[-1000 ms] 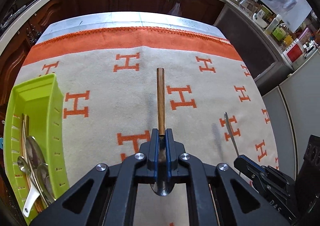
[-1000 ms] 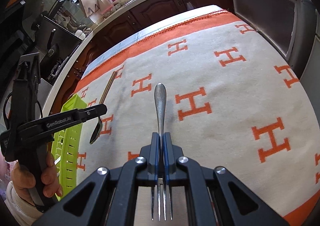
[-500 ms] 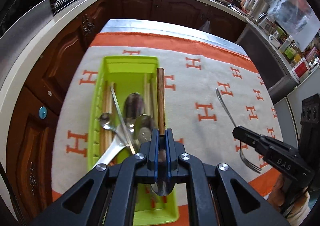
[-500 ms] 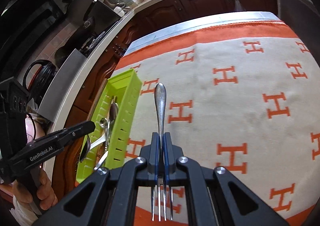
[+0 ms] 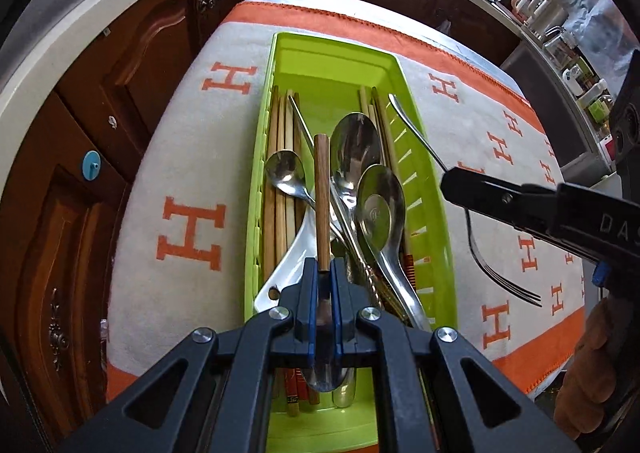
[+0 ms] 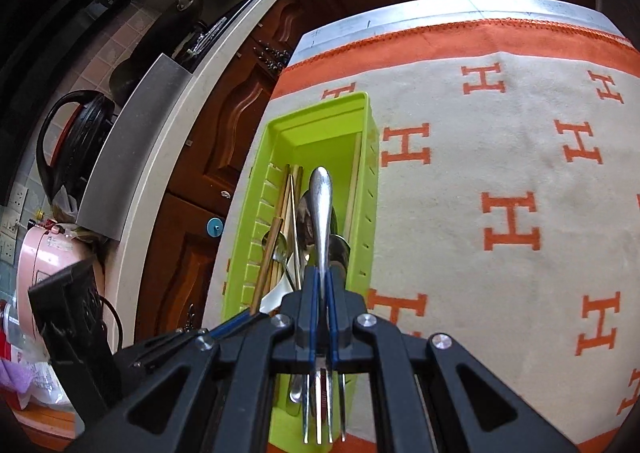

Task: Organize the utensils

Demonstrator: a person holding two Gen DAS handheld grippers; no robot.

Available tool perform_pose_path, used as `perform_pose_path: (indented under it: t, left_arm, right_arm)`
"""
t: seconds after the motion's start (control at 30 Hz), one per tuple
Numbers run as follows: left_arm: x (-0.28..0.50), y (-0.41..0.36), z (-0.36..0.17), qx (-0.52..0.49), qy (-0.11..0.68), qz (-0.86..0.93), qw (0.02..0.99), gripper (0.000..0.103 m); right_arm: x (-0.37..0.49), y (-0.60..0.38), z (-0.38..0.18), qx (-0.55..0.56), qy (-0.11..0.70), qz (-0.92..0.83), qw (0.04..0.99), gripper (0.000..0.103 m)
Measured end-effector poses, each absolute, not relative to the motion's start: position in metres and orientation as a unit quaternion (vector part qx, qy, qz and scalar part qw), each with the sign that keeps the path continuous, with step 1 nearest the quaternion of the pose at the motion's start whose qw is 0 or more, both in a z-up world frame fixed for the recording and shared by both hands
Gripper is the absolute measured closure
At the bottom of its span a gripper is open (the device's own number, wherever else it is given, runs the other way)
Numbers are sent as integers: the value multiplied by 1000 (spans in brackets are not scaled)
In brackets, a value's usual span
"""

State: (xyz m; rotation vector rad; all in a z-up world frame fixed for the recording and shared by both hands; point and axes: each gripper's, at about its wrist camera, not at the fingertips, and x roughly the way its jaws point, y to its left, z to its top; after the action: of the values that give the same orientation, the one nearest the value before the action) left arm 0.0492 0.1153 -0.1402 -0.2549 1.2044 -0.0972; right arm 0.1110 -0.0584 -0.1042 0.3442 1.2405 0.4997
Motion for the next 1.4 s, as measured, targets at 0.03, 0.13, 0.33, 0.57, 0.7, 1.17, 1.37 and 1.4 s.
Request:
perform_pose_path:
  t: [0.03,0.13,0.33,0.57,0.7,1.17,1.37,1.4]
  left_arm:
    - [48,116,-143,-123,565,-48,814,99]
    - [48,113,-148,-125,568,-55,812,99]
    - [40,117,-138,-132,552,-65,821,87]
    - [32,128,-110,-120,513,-49,849,66]
    - [31,139,-95,-112,485,-25,867,44]
    - [24,150,-92,-139,485,-21,863,14]
    - [24,141,-92,-144,490,-28,859,13]
    - [25,139,-91,-141,490,-29,860,13]
  right_arm:
    - [113,-54,-106,159,576,225,769,99]
    - [117,-42,-110,150,582,220,768,99]
    - [120,-27,-116,124,582,201,778,98]
    - [117,-24,-116,110,576,197,786,97]
    - [110,-21,-109,93,565,201,795,97]
    - [92,-43,-90,65,540,204,814,93]
    - [81,-66,-80,58,526,193,826,76]
    - [80,-70,-78,59,526,191,827,75]
